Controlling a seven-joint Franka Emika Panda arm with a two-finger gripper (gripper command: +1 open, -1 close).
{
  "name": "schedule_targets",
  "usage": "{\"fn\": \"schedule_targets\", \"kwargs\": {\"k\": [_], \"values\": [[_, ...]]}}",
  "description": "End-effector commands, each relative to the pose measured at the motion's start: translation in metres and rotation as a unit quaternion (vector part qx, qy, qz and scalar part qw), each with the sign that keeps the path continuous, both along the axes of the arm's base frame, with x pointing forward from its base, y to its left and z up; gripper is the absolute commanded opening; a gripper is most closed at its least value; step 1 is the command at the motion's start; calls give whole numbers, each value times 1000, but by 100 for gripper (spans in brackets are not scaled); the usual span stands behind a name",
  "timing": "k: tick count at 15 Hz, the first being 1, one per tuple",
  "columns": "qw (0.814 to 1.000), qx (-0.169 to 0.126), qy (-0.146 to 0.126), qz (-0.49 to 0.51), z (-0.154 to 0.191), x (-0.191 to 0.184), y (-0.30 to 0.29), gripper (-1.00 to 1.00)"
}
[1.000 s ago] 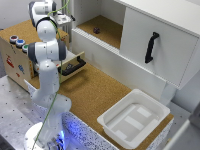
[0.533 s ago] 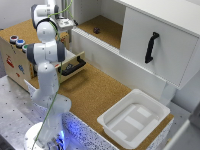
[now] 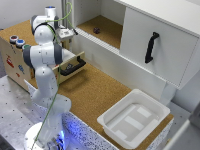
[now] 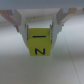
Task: Place the yellow block in the drawer
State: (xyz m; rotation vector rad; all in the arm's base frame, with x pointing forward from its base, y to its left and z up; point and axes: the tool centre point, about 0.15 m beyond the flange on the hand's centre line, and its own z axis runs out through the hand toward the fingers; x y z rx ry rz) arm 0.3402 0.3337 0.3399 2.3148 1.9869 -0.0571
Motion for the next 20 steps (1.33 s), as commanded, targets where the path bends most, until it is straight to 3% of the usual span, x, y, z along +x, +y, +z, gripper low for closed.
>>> {"fn": "schedule_targets", "kwargs": {"k": [1,2,4,9,12,16,20], "values": [[997,63,-24,40,-17,10,-15,-100],[996,67,-14,53,-12,13,-12,100],[995,67,-23,70,-2,15,-9,100],[987,114,-6,113,46,12,-6,100],[985,133,-30,107,89,8,-2,100],[989,107,-70,74,137,10,9,100],[991,101,-77,36,147,19,10,100]]}}
